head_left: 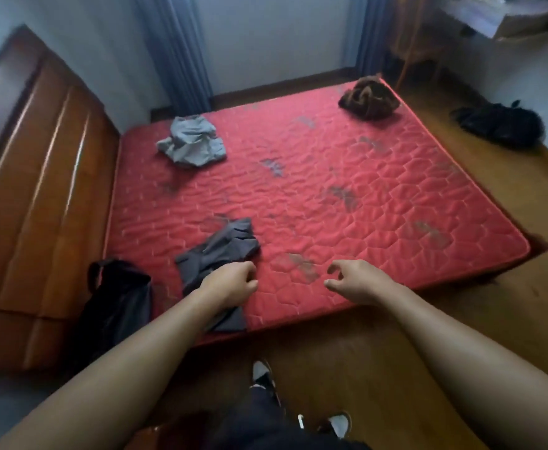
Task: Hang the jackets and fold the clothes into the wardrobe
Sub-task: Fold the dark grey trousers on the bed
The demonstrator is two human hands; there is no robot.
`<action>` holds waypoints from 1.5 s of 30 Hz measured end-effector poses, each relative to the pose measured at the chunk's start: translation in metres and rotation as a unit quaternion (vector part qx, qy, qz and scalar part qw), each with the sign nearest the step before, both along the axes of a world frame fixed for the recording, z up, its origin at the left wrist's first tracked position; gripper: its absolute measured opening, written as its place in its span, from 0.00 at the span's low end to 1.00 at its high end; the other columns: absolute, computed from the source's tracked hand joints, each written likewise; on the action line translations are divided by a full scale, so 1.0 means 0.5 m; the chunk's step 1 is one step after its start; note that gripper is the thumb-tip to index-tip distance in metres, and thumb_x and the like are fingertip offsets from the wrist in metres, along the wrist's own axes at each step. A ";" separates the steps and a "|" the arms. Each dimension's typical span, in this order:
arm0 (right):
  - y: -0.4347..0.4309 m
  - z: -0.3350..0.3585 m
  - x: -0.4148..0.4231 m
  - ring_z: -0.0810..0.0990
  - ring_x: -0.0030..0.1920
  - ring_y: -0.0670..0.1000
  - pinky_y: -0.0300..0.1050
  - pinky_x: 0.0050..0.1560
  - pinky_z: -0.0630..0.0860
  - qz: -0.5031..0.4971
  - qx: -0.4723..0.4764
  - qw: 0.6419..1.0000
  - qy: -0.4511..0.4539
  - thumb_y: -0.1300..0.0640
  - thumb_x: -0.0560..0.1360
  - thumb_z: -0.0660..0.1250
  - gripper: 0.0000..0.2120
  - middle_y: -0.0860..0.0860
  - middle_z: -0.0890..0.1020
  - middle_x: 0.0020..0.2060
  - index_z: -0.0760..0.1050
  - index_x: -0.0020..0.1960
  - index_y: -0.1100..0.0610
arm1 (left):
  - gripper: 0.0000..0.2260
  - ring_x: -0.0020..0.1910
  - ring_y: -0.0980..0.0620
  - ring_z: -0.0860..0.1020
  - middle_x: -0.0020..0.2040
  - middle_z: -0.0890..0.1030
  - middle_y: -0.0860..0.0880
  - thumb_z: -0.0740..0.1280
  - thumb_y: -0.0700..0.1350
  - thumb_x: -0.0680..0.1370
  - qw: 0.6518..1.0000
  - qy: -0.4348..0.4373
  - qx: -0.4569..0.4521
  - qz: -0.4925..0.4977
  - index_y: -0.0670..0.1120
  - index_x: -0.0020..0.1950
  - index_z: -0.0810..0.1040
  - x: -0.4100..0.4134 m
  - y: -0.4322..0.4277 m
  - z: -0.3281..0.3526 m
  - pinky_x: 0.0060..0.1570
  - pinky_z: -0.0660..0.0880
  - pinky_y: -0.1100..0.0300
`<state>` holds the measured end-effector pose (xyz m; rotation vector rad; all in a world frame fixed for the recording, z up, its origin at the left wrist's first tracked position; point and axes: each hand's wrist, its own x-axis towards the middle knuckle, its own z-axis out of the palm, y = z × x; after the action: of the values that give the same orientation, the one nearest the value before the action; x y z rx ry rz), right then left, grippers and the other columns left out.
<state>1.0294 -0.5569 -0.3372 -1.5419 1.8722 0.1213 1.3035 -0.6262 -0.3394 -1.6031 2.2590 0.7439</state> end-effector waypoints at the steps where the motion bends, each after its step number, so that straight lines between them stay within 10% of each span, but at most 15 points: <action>1: -0.027 -0.004 0.028 0.80 0.62 0.54 0.49 0.60 0.76 0.023 -0.001 1.000 -0.002 0.40 0.77 0.66 0.22 0.51 0.82 0.62 0.76 0.67 0.48 | 0.16 0.60 0.46 0.79 0.61 0.82 0.49 0.62 0.54 0.79 1.000 -0.001 0.002 0.021 0.51 0.64 0.77 0.030 -0.002 -0.003 0.58 0.77 0.49; 26: -0.481 -0.155 0.376 0.79 0.62 0.60 0.52 0.58 0.78 0.228 0.034 0.973 0.030 0.43 0.77 0.65 0.20 0.56 0.82 0.62 0.76 0.67 0.49 | 0.19 0.62 0.45 0.78 0.65 0.79 0.47 0.62 0.54 0.81 0.974 0.011 0.075 0.215 0.52 0.71 0.72 0.372 -0.253 -0.178 0.60 0.77 0.47; 35: -0.615 -0.421 0.469 0.78 0.56 0.64 0.54 0.52 0.77 0.311 0.038 0.949 0.021 0.45 0.76 0.66 0.16 0.57 0.78 0.53 0.73 0.58 0.54 | 0.24 0.65 0.42 0.76 0.70 0.74 0.45 0.61 0.54 0.81 0.933 0.013 0.141 0.331 0.53 0.76 0.65 0.412 -0.300 -0.421 0.61 0.76 0.46; 45: -0.648 -0.801 0.572 0.63 0.74 0.66 0.62 0.66 0.71 0.377 0.036 0.925 0.045 0.46 0.78 0.67 0.40 0.57 0.58 0.78 0.47 0.82 0.46 | 0.30 0.73 0.37 0.67 0.77 0.62 0.40 0.63 0.53 0.82 0.841 0.026 0.192 0.506 0.50 0.81 0.56 0.472 -0.333 -0.804 0.71 0.67 0.45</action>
<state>1.3152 -0.8810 -0.7378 -2.1505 1.2198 0.6057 1.5394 -0.7926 -0.7414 -2.4881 0.9940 1.3517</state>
